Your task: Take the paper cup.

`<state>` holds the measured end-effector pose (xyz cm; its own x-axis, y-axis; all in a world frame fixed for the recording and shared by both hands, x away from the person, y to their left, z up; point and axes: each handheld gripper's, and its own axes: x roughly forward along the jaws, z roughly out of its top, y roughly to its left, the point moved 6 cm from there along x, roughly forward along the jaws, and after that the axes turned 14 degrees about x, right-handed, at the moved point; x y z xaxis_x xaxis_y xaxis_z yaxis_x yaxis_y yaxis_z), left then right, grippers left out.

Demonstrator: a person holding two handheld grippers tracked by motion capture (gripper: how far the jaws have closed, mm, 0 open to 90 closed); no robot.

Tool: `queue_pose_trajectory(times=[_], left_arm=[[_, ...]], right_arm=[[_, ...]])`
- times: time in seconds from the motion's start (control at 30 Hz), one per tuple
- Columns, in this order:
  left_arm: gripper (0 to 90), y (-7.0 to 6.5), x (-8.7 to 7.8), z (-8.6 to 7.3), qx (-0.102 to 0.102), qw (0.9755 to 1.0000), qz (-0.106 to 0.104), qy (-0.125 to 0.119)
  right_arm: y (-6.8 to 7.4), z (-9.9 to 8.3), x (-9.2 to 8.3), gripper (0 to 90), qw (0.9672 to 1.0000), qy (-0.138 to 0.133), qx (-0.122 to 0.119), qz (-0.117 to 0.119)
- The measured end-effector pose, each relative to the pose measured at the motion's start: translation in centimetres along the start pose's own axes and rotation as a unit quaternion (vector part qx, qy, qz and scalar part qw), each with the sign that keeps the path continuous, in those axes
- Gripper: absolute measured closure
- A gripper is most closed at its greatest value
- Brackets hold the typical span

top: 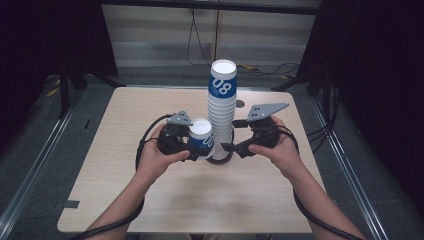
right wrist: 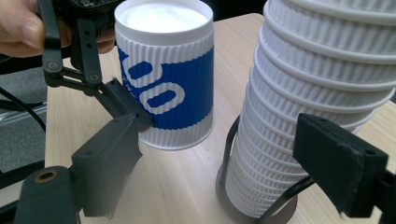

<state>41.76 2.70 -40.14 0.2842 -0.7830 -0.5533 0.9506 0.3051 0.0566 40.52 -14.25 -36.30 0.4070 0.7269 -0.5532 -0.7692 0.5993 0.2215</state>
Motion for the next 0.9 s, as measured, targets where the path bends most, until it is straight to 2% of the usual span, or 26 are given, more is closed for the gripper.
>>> queue_pose_trajectory(times=[0.43,0.77,0.8,0.9], left_arm=[[21.4,-0.3,0.5,-0.7,0.002,0.9998,-0.008,0.018],[21.3,-0.5,1.2,-1.1,0.024,0.9982,-0.019,0.053],[21.4,-0.6,1.2,-1.2,0.03,0.9973,-0.021,0.064],[21.4,-0.6,1.3,-1.3,0.036,0.9965,-0.022,0.072]], right_arm=[[0.4,-0.3,0.6,14.3,1.0,0.002,-0.003,0.008],[0.2,-0.9,0.7,14.3,1.0,0.005,0.001,0.007],[0.1,-1.0,0.7,14.3,1.0,0.004,0.003,0.007],[-0.1,-1.2,0.6,14.3,1.0,0.005,0.002,0.006]])
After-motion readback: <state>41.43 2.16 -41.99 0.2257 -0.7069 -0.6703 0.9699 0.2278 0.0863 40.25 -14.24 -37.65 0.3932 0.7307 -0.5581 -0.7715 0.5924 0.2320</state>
